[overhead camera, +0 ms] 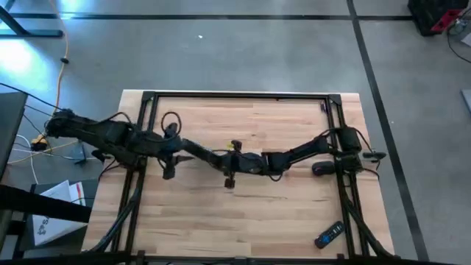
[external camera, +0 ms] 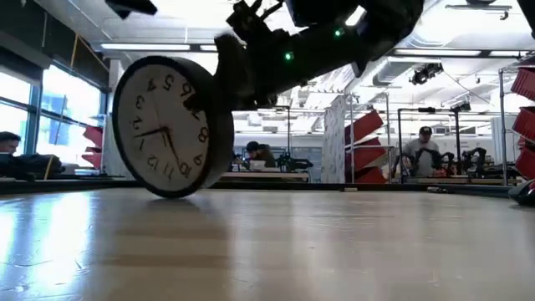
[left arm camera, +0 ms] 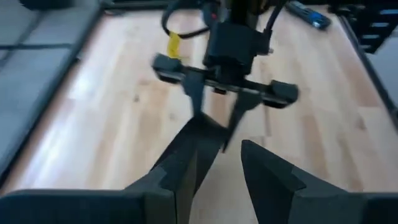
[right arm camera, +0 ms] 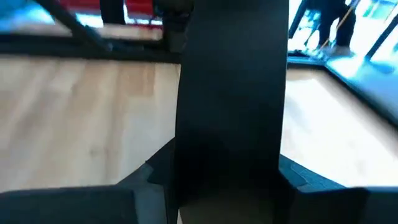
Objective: Insert battery
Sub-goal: Insert the yellow battery into the white-black wall clock
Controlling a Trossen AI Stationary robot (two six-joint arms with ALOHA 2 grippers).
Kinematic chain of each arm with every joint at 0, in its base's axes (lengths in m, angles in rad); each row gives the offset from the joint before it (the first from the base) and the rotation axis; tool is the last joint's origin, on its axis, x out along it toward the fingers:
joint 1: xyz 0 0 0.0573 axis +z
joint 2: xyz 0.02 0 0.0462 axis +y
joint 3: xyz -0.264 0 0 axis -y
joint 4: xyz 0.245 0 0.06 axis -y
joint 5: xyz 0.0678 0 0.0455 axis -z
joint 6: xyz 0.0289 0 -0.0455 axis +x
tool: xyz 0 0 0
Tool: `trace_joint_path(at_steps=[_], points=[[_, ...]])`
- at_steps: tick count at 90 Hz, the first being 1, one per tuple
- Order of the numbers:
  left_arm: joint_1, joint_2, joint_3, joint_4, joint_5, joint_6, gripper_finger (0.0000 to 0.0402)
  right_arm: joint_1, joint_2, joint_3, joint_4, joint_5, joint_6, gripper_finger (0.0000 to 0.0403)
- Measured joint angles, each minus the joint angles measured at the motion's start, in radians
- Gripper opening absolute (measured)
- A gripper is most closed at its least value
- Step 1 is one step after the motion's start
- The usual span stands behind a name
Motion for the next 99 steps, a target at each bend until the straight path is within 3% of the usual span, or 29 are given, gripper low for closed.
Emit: trace_joint_path(at_steps=[16, 36, 71, 99], points=[[-0.049, -0.013, 0.017, -0.026, -0.067, -0.011, 0.0111, -0.047, -0.018, 0.000, 0.007, -0.090, 0.259, 0.0121], [-0.115, 0.002, 0.016, -0.034, -0.002, -0.047, 0.0111, -0.107, -0.017, -0.002, 0.054, -0.228, 0.603, 0.0121], [-0.265, 0.012, 0.008, -0.092, -0.045, -0.104, 0.0110, -0.126, -0.017, -0.003, 0.078, -0.231, 0.855, 0.0121], [-0.316, 0.015, 0.008, -0.129, -0.070, -0.127, 0.0110, -0.143, -0.016, -0.003, 0.155, -0.219, 1.044, 0.0122]])
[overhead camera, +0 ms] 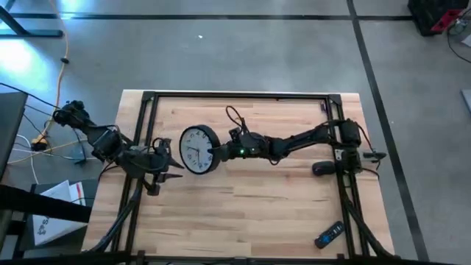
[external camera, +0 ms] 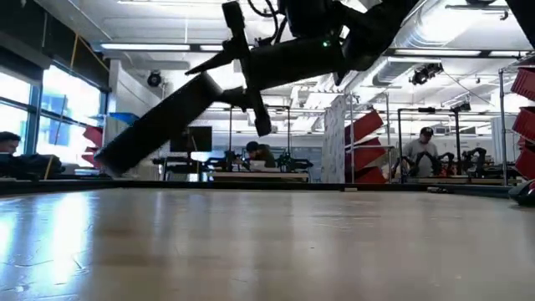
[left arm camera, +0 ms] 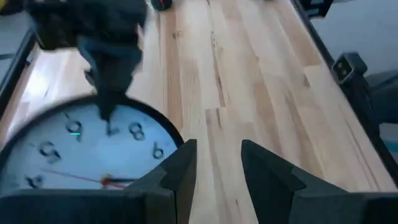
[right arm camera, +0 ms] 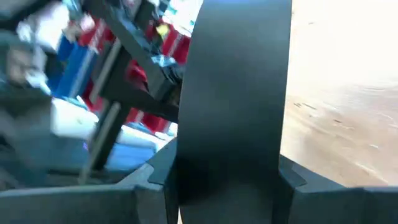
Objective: Insert battery
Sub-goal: Insert the yellow battery into the white-black wall clock
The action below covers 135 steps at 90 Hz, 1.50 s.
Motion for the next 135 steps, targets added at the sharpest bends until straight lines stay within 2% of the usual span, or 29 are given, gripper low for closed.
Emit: trace_joint_path(at_steps=[19, 29, 48, 57, 67, 74, 87, 107, 118, 135], points=[[-0.055, -0.025, 0.000, -0.055, -0.089, -0.080, 0.0110, -0.025, 0.001, -0.001, -0.092, -0.019, 0.233, 0.0122], [-0.100, -0.037, 0.000, -0.117, -0.140, -0.137, 0.0110, -0.011, 0.001, -0.001, -0.080, 0.021, 0.318, 0.0122], [-0.218, -0.041, 0.000, -0.148, -0.190, -0.163, 0.0110, 0.035, 0.075, 0.001, 0.073, 0.186, 0.439, 0.0122], [-0.266, -0.041, 0.000, -0.150, -0.210, -0.164, 0.0110, 0.051, 0.133, 0.001, 0.116, 0.228, 0.496, 0.0122], [-0.306, -0.042, 0.000, -0.150, -0.251, -0.166, 0.0110, 0.064, 0.190, 0.001, 0.269, 0.273, 0.501, 0.0122], [-0.323, -0.042, 0.000, -0.150, -0.276, -0.166, 0.0110, 0.067, 0.236, 0.032, 0.322, 0.272, 0.507, 0.0122], [-0.331, -0.042, 0.000, -0.148, -0.297, -0.174, 0.0110, 0.073, 0.347, 0.142, 0.315, 0.228, 0.478, 0.0122], [-0.332, -0.042, -0.001, -0.146, -0.271, -0.239, 0.0110, 0.072, 0.497, 0.355, 0.303, 0.132, 0.418, 0.0122], [-0.339, -0.042, -0.001, -0.146, -0.268, -0.261, 0.0110, 0.064, 0.527, 0.434, 0.223, 0.076, 0.439, 0.0130], [-0.378, -0.041, -0.001, -0.146, -0.270, -0.287, 0.0110, 0.057, 0.531, 0.494, 0.085, 0.053, 0.439, 0.0158]])
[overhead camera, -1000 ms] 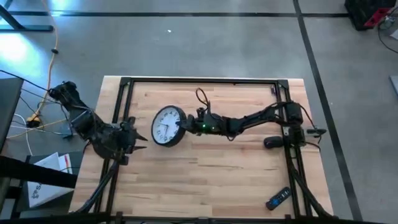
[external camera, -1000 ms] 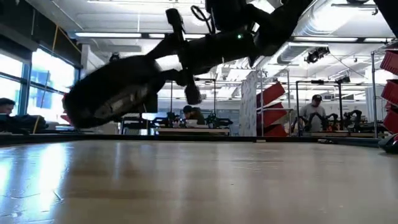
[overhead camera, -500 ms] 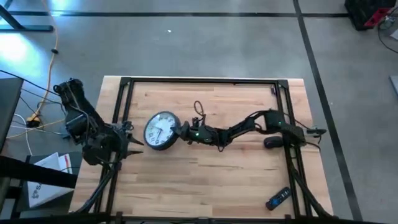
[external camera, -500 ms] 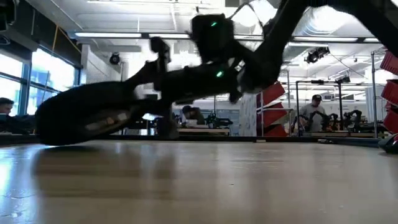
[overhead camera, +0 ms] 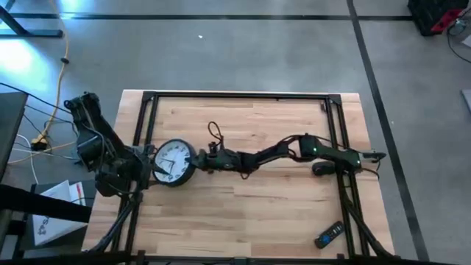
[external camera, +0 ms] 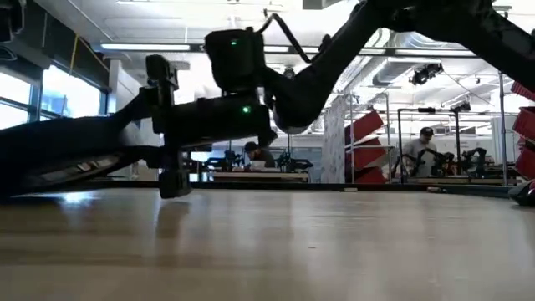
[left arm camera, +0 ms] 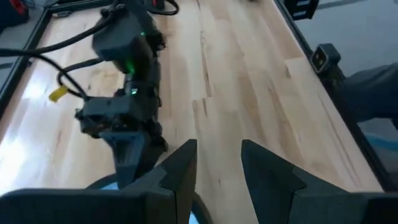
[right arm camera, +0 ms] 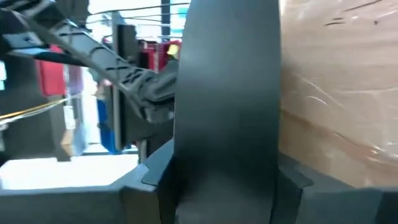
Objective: Insert battery
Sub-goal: Insert the yellow battery into the white-black wall clock
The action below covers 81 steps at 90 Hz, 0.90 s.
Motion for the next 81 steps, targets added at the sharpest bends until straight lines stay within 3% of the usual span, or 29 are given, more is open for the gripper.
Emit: trace_joint_path(at_steps=[28, 49, 62, 81], points=[[-0.098, 0.000, 0.000, 0.002, -0.040, -0.037, 0.0110, -0.018, 0.000, 0.109, -0.309, -0.033, 0.026, 0.0171], [-0.144, 0.000, 0.000, 0.001, -0.068, -0.051, 0.0110, -0.043, -0.003, 0.215, -0.550, -0.124, -0.082, 0.0173], [-0.154, 0.000, 0.000, 0.001, -0.087, -0.050, 0.0110, -0.064, -0.003, 0.231, -0.608, -0.174, -0.093, 0.0176], [-0.168, 0.000, 0.000, 0.016, -0.113, 0.000, 0.0110, -0.074, -0.003, 0.230, -0.722, -0.231, -0.104, 0.0221]])
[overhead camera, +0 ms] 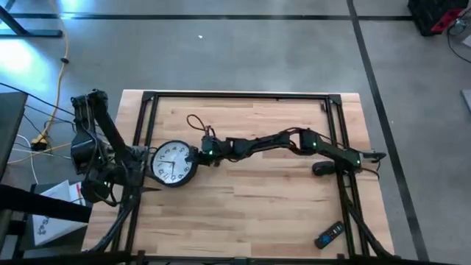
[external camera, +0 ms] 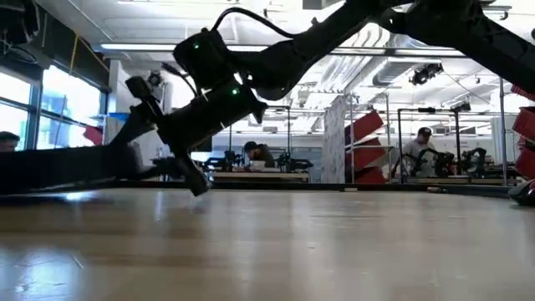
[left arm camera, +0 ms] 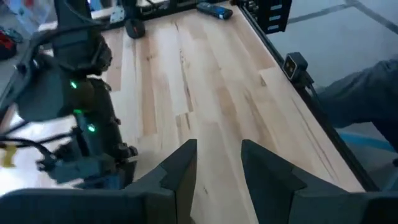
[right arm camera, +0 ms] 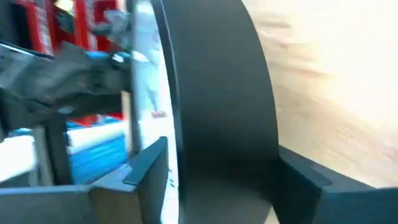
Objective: Insert battery
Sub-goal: Insert the yellow battery into the white-black wall clock
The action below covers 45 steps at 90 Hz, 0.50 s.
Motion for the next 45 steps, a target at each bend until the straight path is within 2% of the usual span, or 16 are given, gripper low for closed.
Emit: trace_joint_path(at_steps=[17, 45], points=[[-0.010, 0.000, 0.000, 0.008, -0.002, 0.018, 0.0110, -0.009, -0.002, -0.001, -0.056, -0.004, -0.003, 0.0267], [-0.015, 0.000, 0.000, 0.008, -0.007, 0.019, 0.0110, -0.013, -0.004, -0.001, -0.110, -0.019, -0.105, 0.0272]])
